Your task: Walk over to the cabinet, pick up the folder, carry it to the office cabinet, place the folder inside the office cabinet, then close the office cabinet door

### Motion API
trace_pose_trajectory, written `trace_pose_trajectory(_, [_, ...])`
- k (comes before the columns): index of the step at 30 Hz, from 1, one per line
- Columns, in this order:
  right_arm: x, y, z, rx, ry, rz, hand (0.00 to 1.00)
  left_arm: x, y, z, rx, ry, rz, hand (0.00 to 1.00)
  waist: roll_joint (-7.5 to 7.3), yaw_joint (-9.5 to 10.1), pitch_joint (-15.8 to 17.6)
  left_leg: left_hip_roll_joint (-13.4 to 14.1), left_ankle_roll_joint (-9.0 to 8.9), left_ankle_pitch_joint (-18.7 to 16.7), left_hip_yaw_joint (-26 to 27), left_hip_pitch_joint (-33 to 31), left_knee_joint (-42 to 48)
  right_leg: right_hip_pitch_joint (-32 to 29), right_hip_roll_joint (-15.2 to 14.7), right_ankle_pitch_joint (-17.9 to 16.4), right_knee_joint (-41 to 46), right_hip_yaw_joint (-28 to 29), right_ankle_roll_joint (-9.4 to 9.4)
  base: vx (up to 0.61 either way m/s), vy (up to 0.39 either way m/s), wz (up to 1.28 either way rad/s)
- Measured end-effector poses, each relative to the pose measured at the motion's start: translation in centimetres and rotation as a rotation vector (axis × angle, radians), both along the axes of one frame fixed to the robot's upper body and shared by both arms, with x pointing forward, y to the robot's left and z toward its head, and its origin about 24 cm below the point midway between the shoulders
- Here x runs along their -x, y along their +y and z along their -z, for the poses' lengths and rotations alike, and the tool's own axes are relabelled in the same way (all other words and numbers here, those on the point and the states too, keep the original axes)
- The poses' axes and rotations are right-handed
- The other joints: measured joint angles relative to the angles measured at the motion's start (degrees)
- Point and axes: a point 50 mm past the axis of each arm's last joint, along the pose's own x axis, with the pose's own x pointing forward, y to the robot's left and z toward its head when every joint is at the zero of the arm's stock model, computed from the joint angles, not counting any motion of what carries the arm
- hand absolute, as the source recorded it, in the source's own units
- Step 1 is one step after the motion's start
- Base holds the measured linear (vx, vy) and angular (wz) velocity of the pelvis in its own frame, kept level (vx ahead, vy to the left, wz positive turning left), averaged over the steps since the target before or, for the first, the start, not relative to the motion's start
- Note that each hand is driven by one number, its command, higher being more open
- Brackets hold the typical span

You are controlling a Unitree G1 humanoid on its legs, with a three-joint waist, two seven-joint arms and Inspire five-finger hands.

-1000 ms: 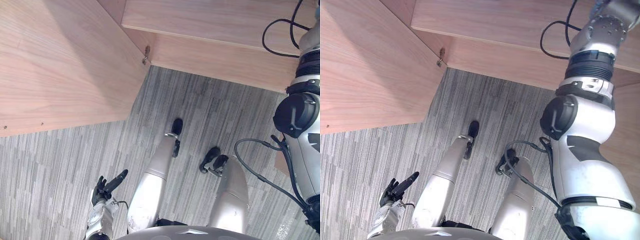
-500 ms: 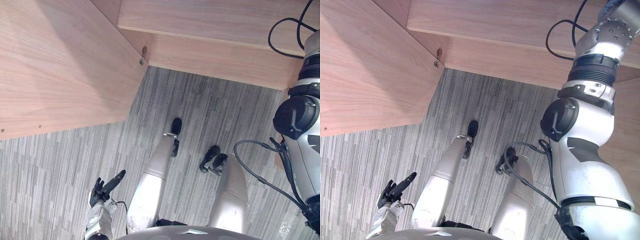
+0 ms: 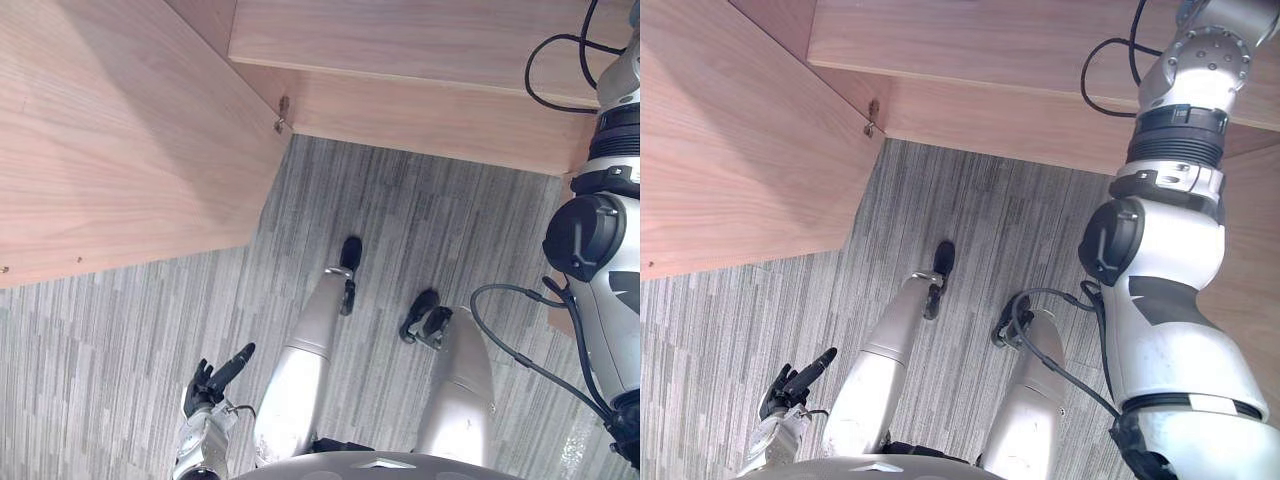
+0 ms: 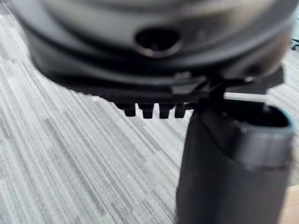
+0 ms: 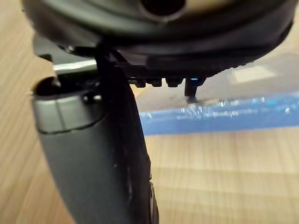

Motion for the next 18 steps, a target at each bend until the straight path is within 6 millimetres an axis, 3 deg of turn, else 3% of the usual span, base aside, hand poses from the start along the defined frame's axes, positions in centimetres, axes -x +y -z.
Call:
trace_pose_trajectory(11, [-0.3, 0.2, 0.1, 0.043, 0.022, -0.011, 1.00, 0.0, 0.0, 0.0, 0.005, -0.007, 0.003, 1.00, -0.05, -0.15, 0.0, 0.0, 0.06, 0.9, 0.3, 1.4, -2.3, 0.8, 0.2, 0.8, -1.8, 0.1, 0.04, 0.00, 0.000, 0.00])
trace_pose_trajectory(13, [-1.0, 0.2, 0.5, 0.148, 0.103, 0.005, 1.00, 0.0, 0.0, 0.0, 0.007, -0.009, 0.006, 1.00, -0.05, -0.19, 0.0, 0.1, 0.06, 0.9, 0.4, 1.5, -2.5, 0.9, 0.2, 0.8, -1.9, 0.2, 0.03, 0.00, 0.000, 0.00])
trace_pose_trajectory(16, [-2.5, 0.6, 1.8, 0.462, 0.347, 0.051, 1.00, 0.0, 0.1, 0.0, 0.006, -0.014, 0.022, 1.00, -0.05, -0.41, 0.0, 0.2, 0.06, 0.9, 0.4, 1.5, -2.5, 0.9, 0.3, 1.0, -2.1, 0.2, -0.04, 0.00, 0.000, 0.00])
trace_pose_trajectory(18, [-3.6, 1.1, 3.2, 0.817, 0.571, 0.121, 1.00, -0.1, 0.1, -0.1, 0.011, -0.023, 0.041, 1.00, -0.05, -0.70, 0.0, 0.2, 0.04, 0.9, 0.4, 1.5, -2.5, 0.9, 0.4, 1.0, -2.1, 0.1, -0.06, 0.00, 0.000, 0.00])
